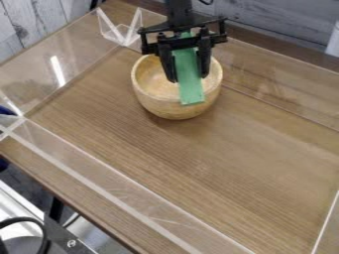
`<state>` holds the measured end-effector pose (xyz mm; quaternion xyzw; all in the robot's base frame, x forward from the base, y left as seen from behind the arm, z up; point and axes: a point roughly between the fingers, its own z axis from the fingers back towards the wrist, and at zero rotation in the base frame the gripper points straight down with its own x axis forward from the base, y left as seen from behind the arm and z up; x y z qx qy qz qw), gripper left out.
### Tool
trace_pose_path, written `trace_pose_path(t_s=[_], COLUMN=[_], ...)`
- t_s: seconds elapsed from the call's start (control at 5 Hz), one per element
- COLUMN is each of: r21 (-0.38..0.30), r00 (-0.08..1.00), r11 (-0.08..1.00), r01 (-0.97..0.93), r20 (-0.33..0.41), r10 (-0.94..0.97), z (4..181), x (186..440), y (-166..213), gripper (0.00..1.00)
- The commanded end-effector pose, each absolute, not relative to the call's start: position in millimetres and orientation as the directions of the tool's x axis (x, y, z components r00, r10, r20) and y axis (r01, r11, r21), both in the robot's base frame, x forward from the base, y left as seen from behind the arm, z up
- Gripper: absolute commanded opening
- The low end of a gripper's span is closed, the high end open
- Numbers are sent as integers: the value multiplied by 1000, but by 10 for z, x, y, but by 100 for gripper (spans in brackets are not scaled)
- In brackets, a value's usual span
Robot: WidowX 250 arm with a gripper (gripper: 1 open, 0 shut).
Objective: Put the green block in the brown bowl
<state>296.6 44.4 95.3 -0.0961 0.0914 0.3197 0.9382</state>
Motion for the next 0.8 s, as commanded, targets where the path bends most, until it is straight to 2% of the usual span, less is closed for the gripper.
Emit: trace_pose_path(t_s=[0.0,0.4,0.6], r21=[-146,-203,-200], r00=[778,751,766], r11=[767,723,740], r01=[-625,-660,-642], r20=[-197,-158,-141], r10=[597,641,627], z=[1064,928,856], x=[3001,2925,2881], y=[537,616,614], gripper=[0,0,0])
